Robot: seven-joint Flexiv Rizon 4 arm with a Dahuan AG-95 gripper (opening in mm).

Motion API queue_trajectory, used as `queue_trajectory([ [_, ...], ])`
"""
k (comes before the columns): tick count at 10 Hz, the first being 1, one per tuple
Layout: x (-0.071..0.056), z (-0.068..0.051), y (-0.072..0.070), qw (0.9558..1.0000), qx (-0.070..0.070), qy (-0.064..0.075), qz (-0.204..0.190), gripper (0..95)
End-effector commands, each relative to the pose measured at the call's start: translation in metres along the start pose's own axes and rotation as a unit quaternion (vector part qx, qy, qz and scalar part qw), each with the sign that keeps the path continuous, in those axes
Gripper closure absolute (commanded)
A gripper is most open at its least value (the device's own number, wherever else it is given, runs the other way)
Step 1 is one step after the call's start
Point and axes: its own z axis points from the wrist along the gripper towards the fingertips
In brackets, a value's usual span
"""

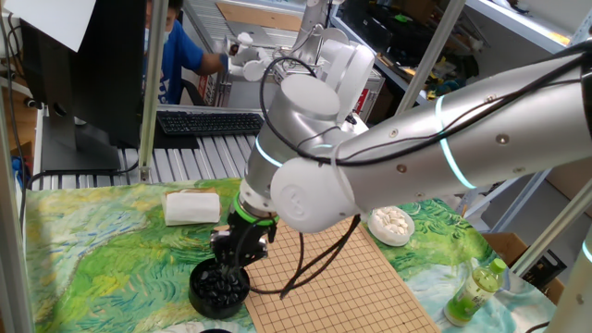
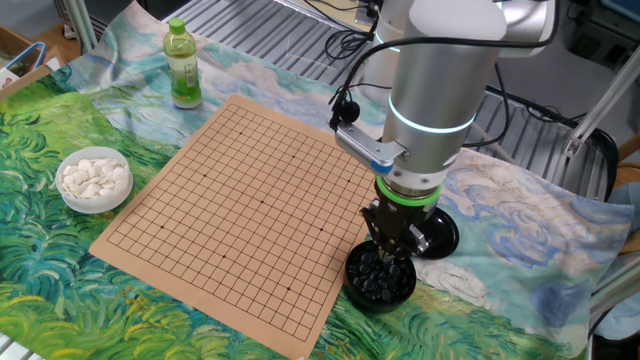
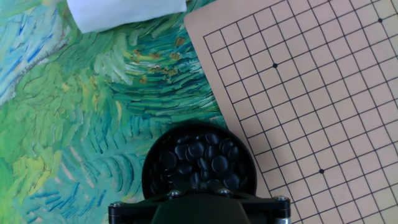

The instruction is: Play the first move as black on the 3-4 point in the upper right corner of the Go board

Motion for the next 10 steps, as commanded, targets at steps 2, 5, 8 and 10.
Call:
queue_trajectory([
  [2, -0.001, 0.008, 0.0, 1.0, -0.001, -0.005, -0.003, 95.0],
  [5, -0.001, 0.011, 0.0, 0.9999, 0.001, -0.009, -0.005, 95.0],
  [8, 0.0, 0.016, -0.001, 0.9999, 0.003, -0.013, -0.007, 95.0],
  [10, 0.0, 0.02, -0.002, 0.9998, 0.002, -0.015, -0.009, 95.0],
])
